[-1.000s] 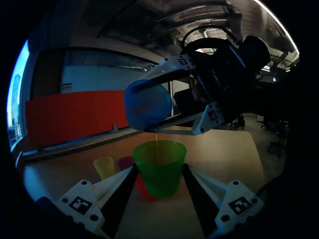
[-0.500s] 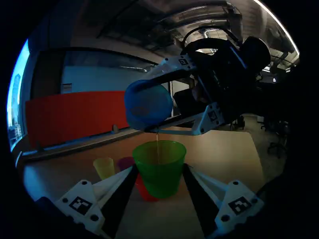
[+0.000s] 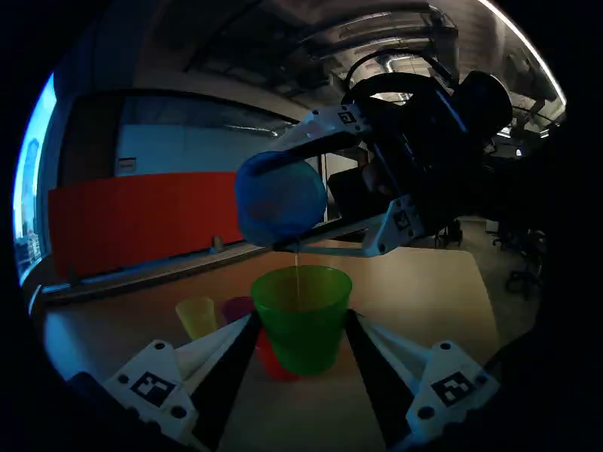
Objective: Pour water
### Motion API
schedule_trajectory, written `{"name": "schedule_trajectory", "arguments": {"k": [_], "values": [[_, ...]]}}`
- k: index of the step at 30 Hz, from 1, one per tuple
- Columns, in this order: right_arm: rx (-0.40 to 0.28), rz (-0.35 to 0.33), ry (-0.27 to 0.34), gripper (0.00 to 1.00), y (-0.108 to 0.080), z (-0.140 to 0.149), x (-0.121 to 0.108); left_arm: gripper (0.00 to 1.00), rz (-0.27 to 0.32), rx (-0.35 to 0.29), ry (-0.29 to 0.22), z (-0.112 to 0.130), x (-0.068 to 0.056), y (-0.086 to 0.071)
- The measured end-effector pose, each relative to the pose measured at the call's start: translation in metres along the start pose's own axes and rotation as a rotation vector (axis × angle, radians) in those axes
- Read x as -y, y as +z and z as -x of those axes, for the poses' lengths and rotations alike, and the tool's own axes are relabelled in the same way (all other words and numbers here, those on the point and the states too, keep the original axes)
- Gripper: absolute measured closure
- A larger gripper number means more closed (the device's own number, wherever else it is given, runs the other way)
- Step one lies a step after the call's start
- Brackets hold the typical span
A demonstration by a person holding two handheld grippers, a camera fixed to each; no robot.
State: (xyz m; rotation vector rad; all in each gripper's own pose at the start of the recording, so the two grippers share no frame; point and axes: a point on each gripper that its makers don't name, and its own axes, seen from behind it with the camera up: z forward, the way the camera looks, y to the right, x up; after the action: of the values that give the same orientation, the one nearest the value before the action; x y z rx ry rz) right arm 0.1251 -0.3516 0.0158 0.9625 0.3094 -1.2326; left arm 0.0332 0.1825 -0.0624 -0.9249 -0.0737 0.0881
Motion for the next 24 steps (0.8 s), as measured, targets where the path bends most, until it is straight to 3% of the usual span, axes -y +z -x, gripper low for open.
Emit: {"name": "schedule_trajectory", "arguments": {"k": [24], "values": [[0.001,-0.002,-0.024,0.11,-0.0014,-0.0011,-0.0014,0.19,0.002,-0.004,0.002,-0.0012,-0.0004,-0.0002]]}}
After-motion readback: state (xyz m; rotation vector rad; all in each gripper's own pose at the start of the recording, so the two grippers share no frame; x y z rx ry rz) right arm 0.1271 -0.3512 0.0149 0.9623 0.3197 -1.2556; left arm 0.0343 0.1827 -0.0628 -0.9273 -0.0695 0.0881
